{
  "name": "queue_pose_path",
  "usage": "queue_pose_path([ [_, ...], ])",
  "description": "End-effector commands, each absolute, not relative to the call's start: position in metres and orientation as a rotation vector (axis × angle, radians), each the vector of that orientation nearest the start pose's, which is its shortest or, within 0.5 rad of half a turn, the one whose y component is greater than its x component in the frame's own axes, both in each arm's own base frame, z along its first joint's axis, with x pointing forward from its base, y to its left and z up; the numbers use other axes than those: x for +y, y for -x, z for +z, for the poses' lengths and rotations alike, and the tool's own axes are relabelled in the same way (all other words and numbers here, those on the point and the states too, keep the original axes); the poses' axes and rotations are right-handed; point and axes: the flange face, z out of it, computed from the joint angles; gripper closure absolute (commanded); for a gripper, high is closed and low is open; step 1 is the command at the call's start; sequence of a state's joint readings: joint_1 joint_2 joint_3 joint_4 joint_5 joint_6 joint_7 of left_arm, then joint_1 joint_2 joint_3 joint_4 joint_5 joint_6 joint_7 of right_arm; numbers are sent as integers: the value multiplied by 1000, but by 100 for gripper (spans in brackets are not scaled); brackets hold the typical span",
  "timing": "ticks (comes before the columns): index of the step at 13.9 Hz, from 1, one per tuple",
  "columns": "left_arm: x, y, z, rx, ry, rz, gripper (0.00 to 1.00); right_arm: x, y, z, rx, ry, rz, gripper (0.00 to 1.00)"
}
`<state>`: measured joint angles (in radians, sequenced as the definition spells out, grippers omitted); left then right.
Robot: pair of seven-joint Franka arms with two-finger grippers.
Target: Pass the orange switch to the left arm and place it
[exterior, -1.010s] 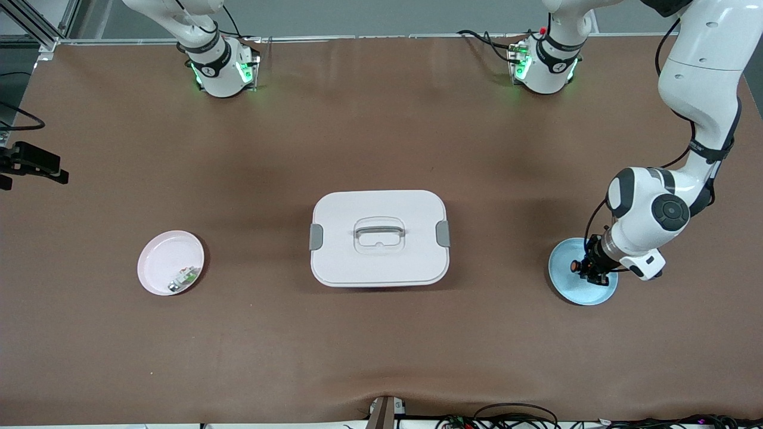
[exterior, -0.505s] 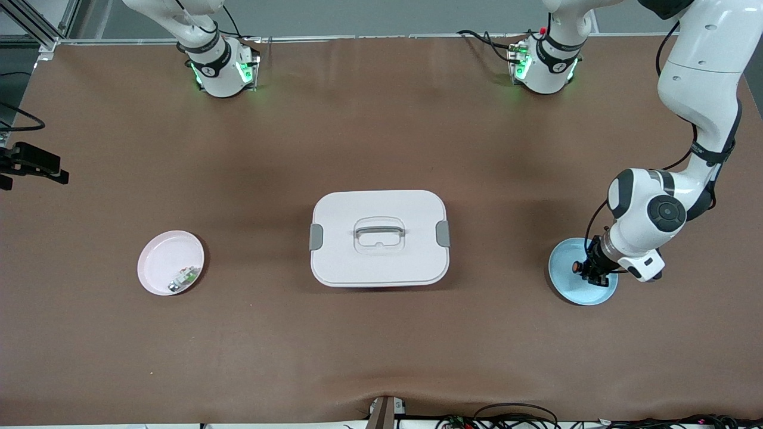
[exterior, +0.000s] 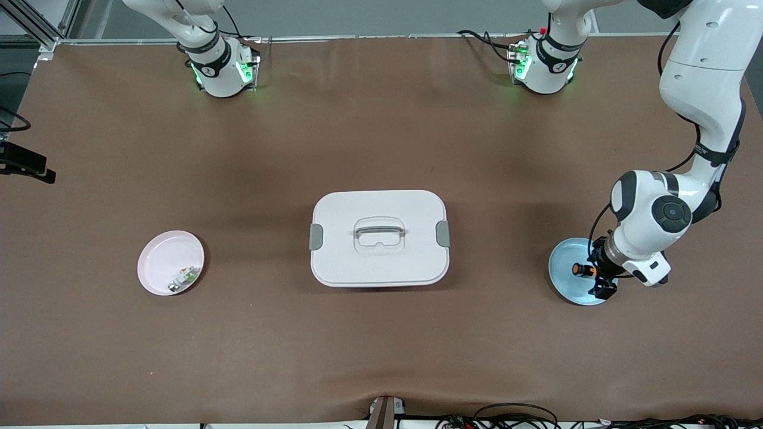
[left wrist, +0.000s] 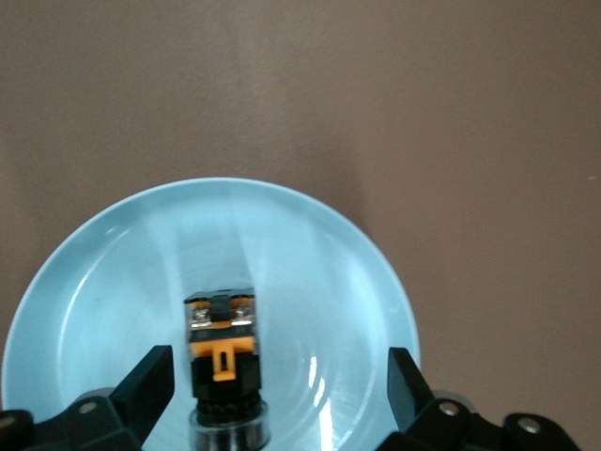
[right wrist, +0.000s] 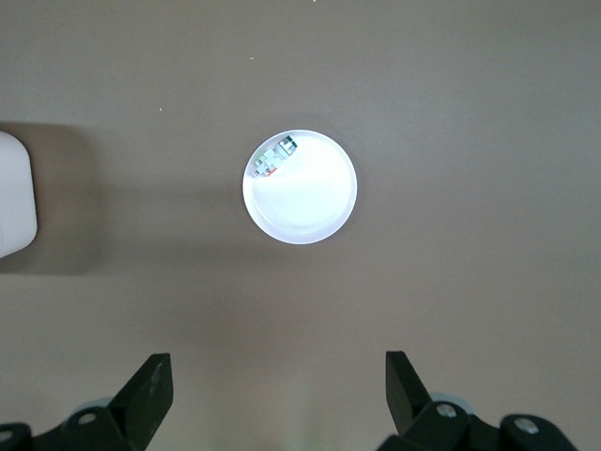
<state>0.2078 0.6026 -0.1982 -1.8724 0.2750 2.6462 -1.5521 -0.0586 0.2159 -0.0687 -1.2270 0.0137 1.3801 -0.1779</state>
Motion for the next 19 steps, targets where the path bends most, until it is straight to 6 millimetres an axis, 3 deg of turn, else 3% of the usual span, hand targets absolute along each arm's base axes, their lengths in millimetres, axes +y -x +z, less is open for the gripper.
queue_pose_path([
  [1,11,-663,239,-2064,2483,-350,0,-71,-586,651,-67,3123,87,0],
  [7,17,-683,289,-2018,2401,-280,0,-60,-587,654,63,3125,75,0],
  [9,27,-692,317,-1987,2345,-204,0,-62,-587,653,70,3124,72,0],
  [12,33,-701,370,-1875,2420,-6,0,-62,-588,654,72,3124,65,0],
  [14,34,-694,388,-1793,2500,93,0,-62,-589,654,72,3125,60,0],
  [17,43,-680,448,-1770,2561,0,0,-63,-590,654,76,3122,57,0],
  [19,48,-658,472,-1675,2687,12,0,-66,-588,655,69,3058,49,0],
])
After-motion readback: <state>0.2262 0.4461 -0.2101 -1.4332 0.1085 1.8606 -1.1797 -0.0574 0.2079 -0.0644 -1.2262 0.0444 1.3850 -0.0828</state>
